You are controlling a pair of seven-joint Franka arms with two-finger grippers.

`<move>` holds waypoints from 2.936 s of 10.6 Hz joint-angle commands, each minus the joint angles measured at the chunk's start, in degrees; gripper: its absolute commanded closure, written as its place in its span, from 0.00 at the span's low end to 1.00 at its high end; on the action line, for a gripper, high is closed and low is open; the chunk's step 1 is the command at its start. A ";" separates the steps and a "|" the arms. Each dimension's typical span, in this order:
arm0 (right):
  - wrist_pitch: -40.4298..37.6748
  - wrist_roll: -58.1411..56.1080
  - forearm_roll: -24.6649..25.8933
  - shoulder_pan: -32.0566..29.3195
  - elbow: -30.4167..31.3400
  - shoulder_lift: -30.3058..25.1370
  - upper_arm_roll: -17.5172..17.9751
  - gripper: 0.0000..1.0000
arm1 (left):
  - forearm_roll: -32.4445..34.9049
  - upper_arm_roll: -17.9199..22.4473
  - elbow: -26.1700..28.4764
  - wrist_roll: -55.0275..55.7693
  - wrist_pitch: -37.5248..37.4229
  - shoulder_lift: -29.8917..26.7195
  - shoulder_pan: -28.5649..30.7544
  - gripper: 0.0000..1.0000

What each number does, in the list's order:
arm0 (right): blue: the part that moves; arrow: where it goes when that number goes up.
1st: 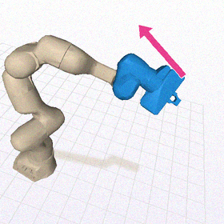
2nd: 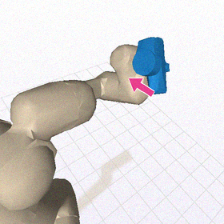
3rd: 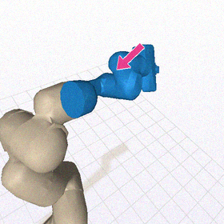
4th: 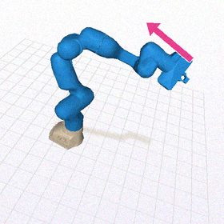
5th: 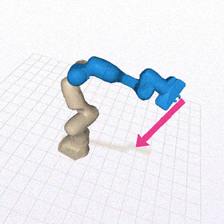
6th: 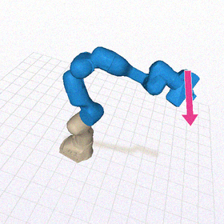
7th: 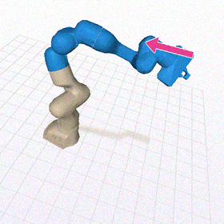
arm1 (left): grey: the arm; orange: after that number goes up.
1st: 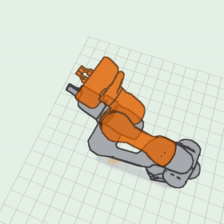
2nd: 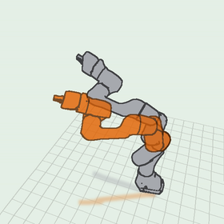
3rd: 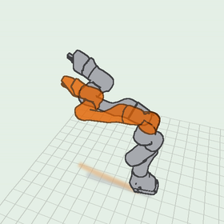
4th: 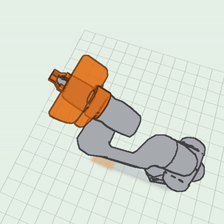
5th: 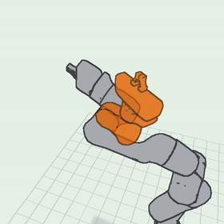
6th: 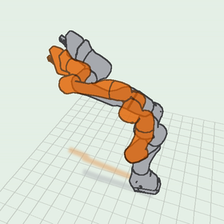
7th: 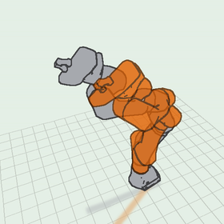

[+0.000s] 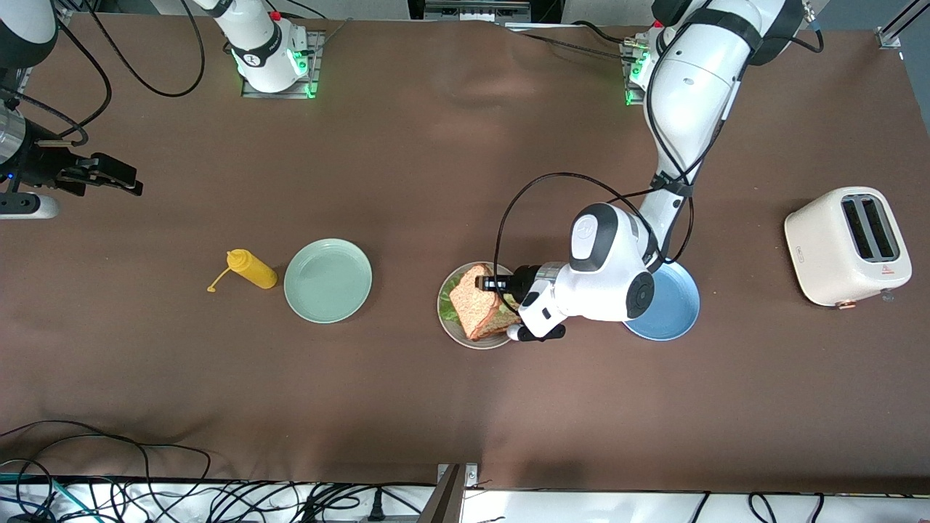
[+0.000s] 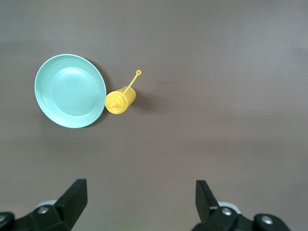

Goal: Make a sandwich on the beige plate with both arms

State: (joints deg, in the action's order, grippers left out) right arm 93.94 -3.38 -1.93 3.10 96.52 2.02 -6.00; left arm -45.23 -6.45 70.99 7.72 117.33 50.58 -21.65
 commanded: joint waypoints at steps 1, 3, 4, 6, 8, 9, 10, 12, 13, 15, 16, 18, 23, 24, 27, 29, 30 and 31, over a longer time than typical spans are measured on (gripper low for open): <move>-1.04 -1.19 -0.88 -0.46 -2.55 0.01 -1.02 0.00 | -4.06 0.65 -0.41 -1.84 2.20 0.84 -0.68 0.95; -0.61 -1.11 -0.79 -0.37 -3.08 0.00 -1.38 0.00 | -5.21 0.65 -0.24 -1.22 2.20 1.01 -0.33 0.55; -0.26 -1.11 -0.88 -0.37 -3.09 0.09 -1.55 0.00 | -5.30 0.65 -0.24 -1.05 2.03 0.93 0.02 0.41; -0.43 -1.19 -0.79 -0.46 -3.35 0.00 -1.64 0.00 | -5.13 0.65 -0.15 -1.22 1.76 0.49 1.25 0.00; -0.25 -0.67 -0.79 -0.37 -3.35 0.01 -1.47 0.00 | -4.43 0.74 -0.06 -1.13 1.67 0.31 2.30 0.00; -0.25 -0.84 -0.79 -0.37 -3.35 0.09 -1.47 0.00 | -4.34 0.91 -0.15 -1.05 1.67 0.31 2.66 0.00; -0.34 -0.84 -0.79 -0.37 -3.35 0.01 -1.47 0.00 | -4.34 1.09 -0.06 -1.13 1.59 0.31 3.36 0.00; -0.34 -1.02 -0.79 -0.37 -3.44 0.00 -1.56 0.00 | -4.25 1.18 0.29 -0.44 0.27 0.14 5.20 0.00; -0.34 -1.11 -0.79 -0.37 -3.44 0.00 -1.64 0.00 | -3.47 1.44 0.38 -0.17 -0.43 0.05 5.56 0.00; -0.34 -1.11 -0.79 -0.37 -3.44 0.00 -1.56 0.00 | 4.58 1.44 0.29 1.32 -3.49 -2.40 7.74 0.00; -0.34 -1.11 -0.79 -0.37 -3.44 0.00 -1.56 0.00 | 8.37 1.44 0.29 2.02 -6.21 -4.15 8.89 0.00; -0.34 -1.11 -0.62 -0.37 -3.53 0.00 -1.56 0.00 | 13.91 1.44 -0.06 3.08 -12.01 -7.49 12.13 0.00; -0.52 -1.11 -0.61 -0.37 -3.79 -0.17 -1.56 0.00 | 36.39 1.53 0.20 2.74 -25.28 -16.89 16.19 0.00; -0.43 -1.11 -0.53 -0.37 -3.88 -0.17 -1.56 0.00 | 40.10 1.62 0.20 2.73 -28.44 -19.00 16.63 0.00; -0.34 -1.11 -0.70 -0.37 -3.88 -0.17 -1.56 0.00 | 43.46 1.62 0.38 2.38 -34.18 -24.10 20.85 0.00; -0.25 -1.02 -0.62 -0.37 -3.88 -0.17 -1.47 0.00 | 51.45 1.09 0.55 2.21 -35.50 -27.27 20.07 0.00; -0.25 -1.02 -0.70 -0.37 -3.88 -0.17 -1.47 0.00 | 51.56 1.00 2.03 2.21 -36.03 -29.11 19.98 0.00; -0.34 -1.02 -0.62 -0.37 -3.88 -0.17 -1.47 0.00 | 51.65 1.00 4.05 2.21 -35.95 -31.39 19.98 0.00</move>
State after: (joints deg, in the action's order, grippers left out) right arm 93.99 -3.49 -1.93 2.90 93.50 1.90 -7.49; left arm 4.28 -5.27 70.50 9.89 81.46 23.59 -1.16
